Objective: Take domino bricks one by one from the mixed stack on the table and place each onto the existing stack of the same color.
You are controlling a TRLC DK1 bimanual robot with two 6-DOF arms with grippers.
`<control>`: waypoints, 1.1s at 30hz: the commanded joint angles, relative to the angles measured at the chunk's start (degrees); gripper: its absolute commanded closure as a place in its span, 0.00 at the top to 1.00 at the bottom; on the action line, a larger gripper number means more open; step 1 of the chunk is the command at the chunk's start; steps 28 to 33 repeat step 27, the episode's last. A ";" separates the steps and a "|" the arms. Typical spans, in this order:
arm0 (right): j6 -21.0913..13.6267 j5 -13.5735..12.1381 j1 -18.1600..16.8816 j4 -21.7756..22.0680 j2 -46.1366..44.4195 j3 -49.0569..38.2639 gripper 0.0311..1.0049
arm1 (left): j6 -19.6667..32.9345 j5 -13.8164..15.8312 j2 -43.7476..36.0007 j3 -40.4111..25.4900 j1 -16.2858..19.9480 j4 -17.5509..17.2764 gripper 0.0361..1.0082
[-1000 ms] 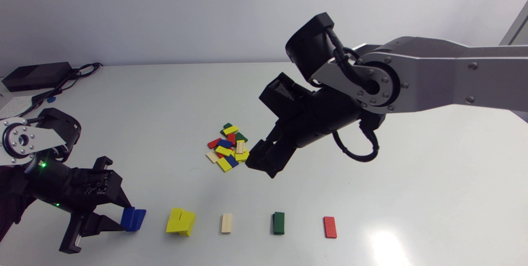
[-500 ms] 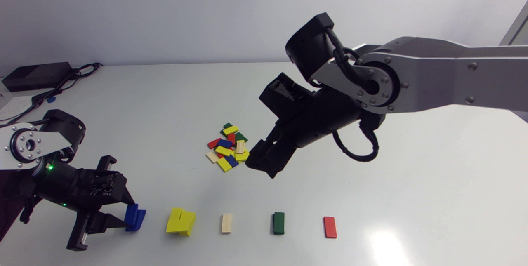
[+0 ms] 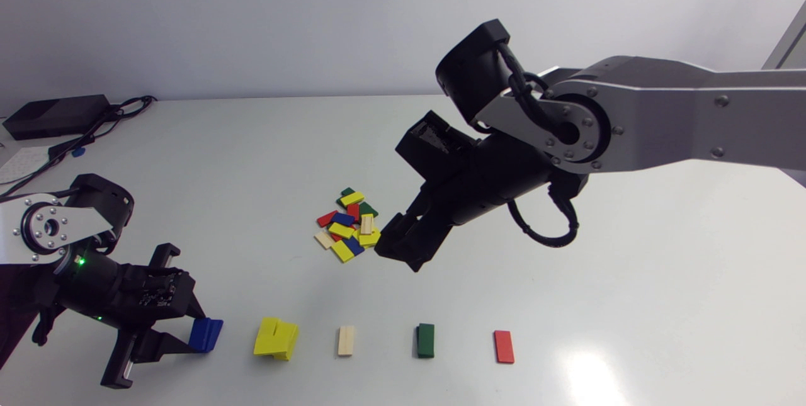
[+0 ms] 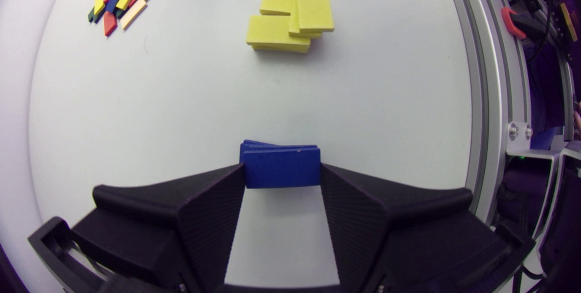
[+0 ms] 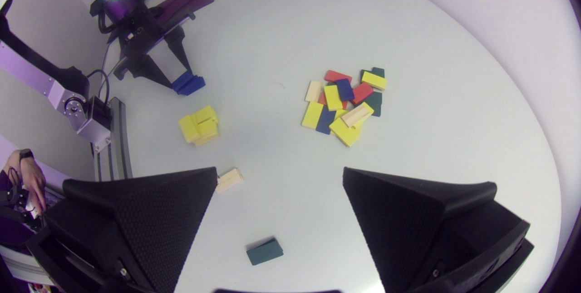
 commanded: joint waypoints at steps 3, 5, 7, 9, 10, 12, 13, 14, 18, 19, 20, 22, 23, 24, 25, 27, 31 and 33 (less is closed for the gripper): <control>0.69 0.15 -0.29 0.21 0.42 -1.43 0.96 | 2.27 -0.27 0.14 -1.68 -0.30 0.11 0.58; 0.69 0.15 -0.29 0.21 0.33 -1.43 0.96 | 2.27 -0.45 0.22 -1.68 -0.21 0.20 0.60; 0.69 0.15 -0.29 0.21 0.33 -1.43 0.96 | 2.27 -0.53 0.31 -1.68 -0.13 0.37 0.64; 0.69 0.15 -0.29 0.21 0.33 -1.52 0.96 | 2.18 -0.53 0.22 -1.68 -0.04 0.37 0.68; 0.69 0.15 -0.20 0.21 0.24 -1.52 0.96 | 2.18 -0.53 0.22 -1.68 -0.04 0.37 0.70; 0.69 0.15 -0.20 0.21 0.24 -1.52 0.96 | 2.10 -0.53 0.05 -1.68 -0.04 0.37 0.73; 0.69 0.15 -0.20 0.21 0.15 -1.43 0.96 | 2.18 -0.53 0.05 -1.68 -0.04 0.37 0.75; 0.69 0.15 -0.20 0.21 0.24 -1.43 0.96 | 2.10 -0.53 0.05 -1.68 -0.04 0.37 0.77; 0.78 0.15 -0.12 0.03 0.06 -1.34 0.96 | 2.01 -0.53 -1.01 -0.80 0.23 0.11 0.84; 0.78 0.15 -0.12 0.03 -0.02 -1.34 0.96 | 2.01 -0.53 -1.53 -0.36 0.31 -0.24 0.87; 0.78 0.15 -0.12 -0.06 -0.02 -1.34 0.96 | 2.01 -0.45 -2.15 0.16 0.40 -0.51 0.88; 0.78 0.15 -0.12 -0.06 -0.02 -1.34 0.96 | 1.57 -0.45 -3.47 1.31 0.49 -0.95 0.90; 0.78 0.15 -0.03 -0.06 -0.11 -1.34 0.96 | 1.39 -0.36 -4.08 2.10 0.49 -1.56 0.91; 0.78 0.15 -0.03 -0.06 -0.11 -1.34 0.96 | 1.13 -0.27 -4.43 3.06 0.58 -2.18 0.91; 0.78 0.15 -0.03 -0.06 -0.11 -1.43 0.96 | -0.19 0.26 -4.78 4.64 0.58 -2.97 0.91; 0.78 0.15 -0.03 -0.06 -0.20 -1.43 0.96 | -2.65 2.72 -5.05 7.55 0.49 -4.64 0.91; 0.78 0.15 -0.03 -0.06 -0.20 -1.43 0.96 | -2.65 2.72 -5.05 7.55 0.49 -4.64 0.91; 0.78 0.15 -0.03 -0.06 -0.20 -1.43 0.96 | -2.65 2.72 -5.05 7.55 0.49 -4.64 0.91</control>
